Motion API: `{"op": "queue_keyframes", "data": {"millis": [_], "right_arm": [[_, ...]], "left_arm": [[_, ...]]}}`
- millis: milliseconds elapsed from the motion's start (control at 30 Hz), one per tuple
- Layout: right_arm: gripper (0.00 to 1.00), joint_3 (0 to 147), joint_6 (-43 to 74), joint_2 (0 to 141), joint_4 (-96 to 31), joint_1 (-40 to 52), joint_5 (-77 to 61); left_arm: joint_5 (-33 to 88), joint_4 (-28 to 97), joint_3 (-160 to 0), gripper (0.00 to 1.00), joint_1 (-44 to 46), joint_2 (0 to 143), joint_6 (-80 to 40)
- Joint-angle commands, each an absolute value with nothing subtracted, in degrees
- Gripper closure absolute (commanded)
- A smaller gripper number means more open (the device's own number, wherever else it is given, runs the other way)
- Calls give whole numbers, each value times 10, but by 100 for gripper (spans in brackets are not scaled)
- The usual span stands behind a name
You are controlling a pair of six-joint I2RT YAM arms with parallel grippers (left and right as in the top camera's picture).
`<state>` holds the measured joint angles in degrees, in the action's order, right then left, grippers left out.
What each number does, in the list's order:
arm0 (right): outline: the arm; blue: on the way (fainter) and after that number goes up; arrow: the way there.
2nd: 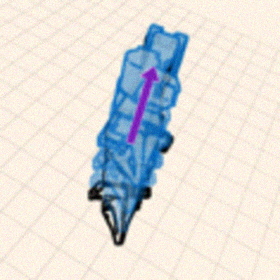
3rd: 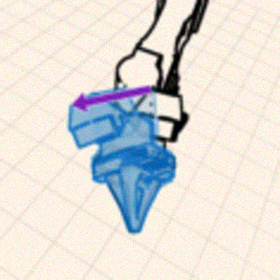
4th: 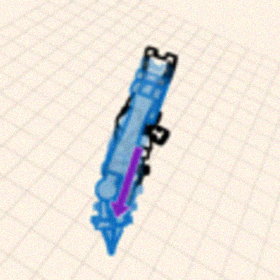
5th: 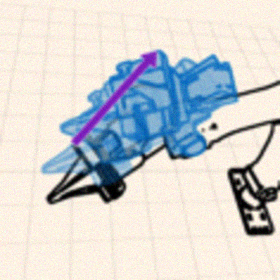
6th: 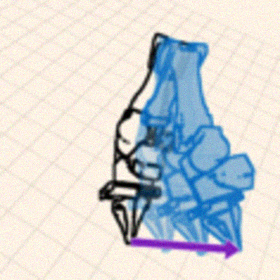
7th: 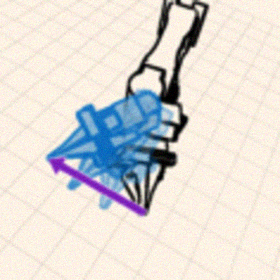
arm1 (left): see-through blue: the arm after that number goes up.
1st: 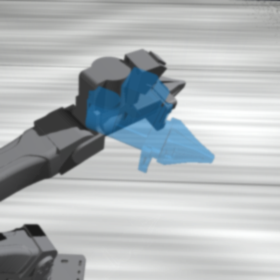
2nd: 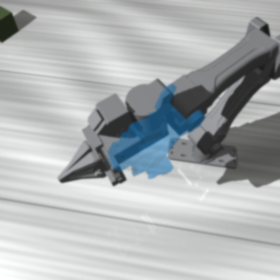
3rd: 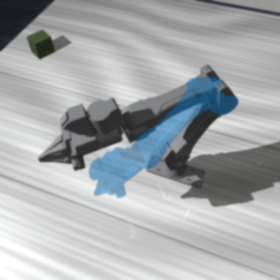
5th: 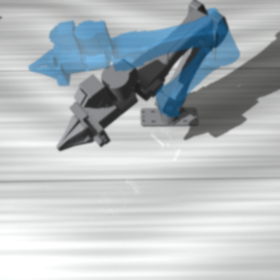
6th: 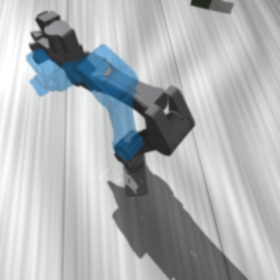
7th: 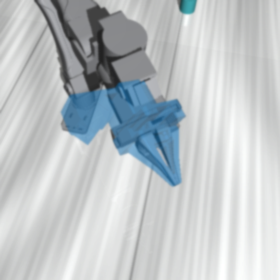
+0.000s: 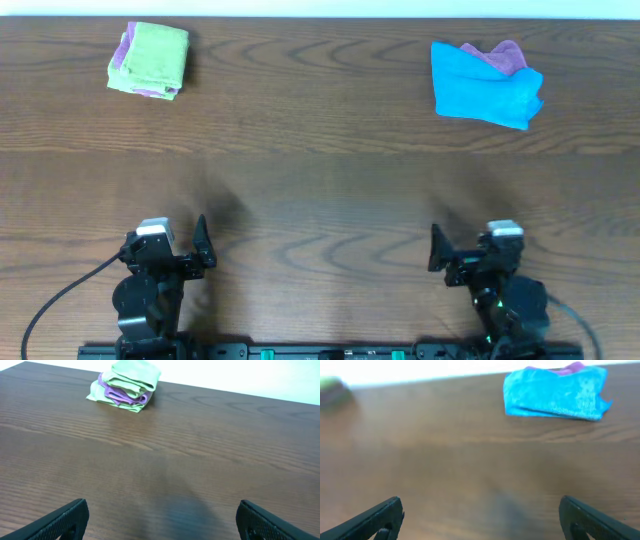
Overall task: Fold the cloth
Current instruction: 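Reach the right gripper to the crumpled blue cloth and grasp it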
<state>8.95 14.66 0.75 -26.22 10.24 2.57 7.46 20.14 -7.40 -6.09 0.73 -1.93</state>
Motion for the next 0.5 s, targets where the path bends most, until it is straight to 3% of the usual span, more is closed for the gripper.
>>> {"op": "queue_keyframes", "data": {"millis": [0, 100, 233, 467], "right_arm": [[1, 90, 297, 3, -240, 98, 105], [1, 88, 345, 4, -181, 98, 181], [1, 88, 308, 35, -105, 92, 227], [1, 92, 306, 246, 50, 32, 186]], "left_arm": [[70, 203, -61, 5, -58, 3, -26], [70, 203, -61, 5, -58, 3, -26], [70, 203, -61, 5, -58, 3, -26], [70, 203, -61, 5, -58, 3, -26]]}}
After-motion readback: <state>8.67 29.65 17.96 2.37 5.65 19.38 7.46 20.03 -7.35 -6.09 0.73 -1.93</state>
